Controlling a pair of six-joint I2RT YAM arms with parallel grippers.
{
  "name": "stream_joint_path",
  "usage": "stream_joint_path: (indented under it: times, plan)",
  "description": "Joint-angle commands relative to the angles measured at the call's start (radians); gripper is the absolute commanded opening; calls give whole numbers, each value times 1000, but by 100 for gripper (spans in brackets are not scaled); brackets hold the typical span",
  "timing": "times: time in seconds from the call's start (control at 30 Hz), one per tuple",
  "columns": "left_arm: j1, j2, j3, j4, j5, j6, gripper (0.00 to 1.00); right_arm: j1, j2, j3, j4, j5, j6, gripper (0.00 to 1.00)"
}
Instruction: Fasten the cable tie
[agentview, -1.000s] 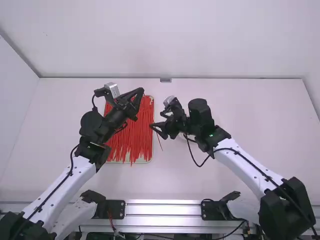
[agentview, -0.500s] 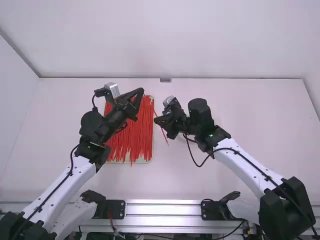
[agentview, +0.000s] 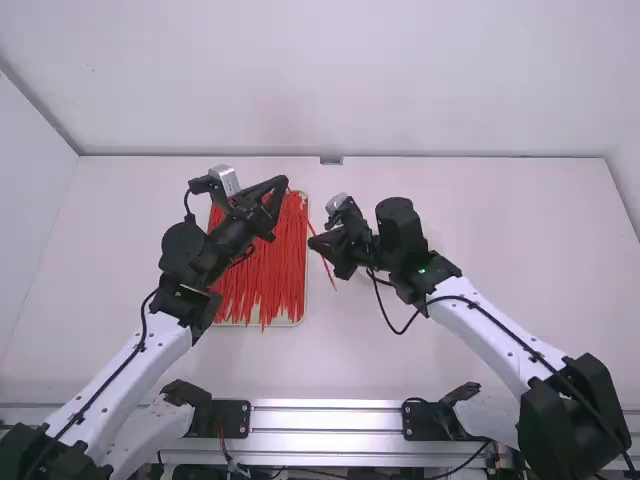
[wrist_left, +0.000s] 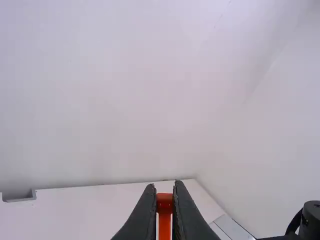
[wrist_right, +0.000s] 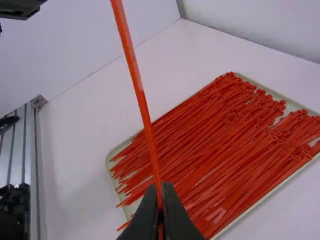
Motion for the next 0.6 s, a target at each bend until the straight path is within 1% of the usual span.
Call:
stream_joint_path:
  times: [0.0,0.07,0.1,0.2,0.37,0.43,0.47,0.57]
  plan:
    - [-11,4,-5,2,6,0,2,5,1,30,2,-10,-3,21]
    - [-11,4,-5,-11,4,-1,2,5,1,30,25,-11,-1,40]
    - [-11,4,-5,-14,5,0,2,5,1,30,40,-11,1,45]
    - [-11,4,-5,-32,4,-13,2,5,1,30,74,-10,32,52]
    - [-10,4,-5,-46,4,-15,1,5,1,30,127,-32,33,52]
    - [-11,4,-5,-46,4,-15,1,6,1,30,137,-33,33,44]
    - [-12,4,-5,-45,4,-15,1,7,1,30,141,-37,32,29]
    - [-12,4,-5,-45,4,-21,2,5,1,30,143,-61,32,4]
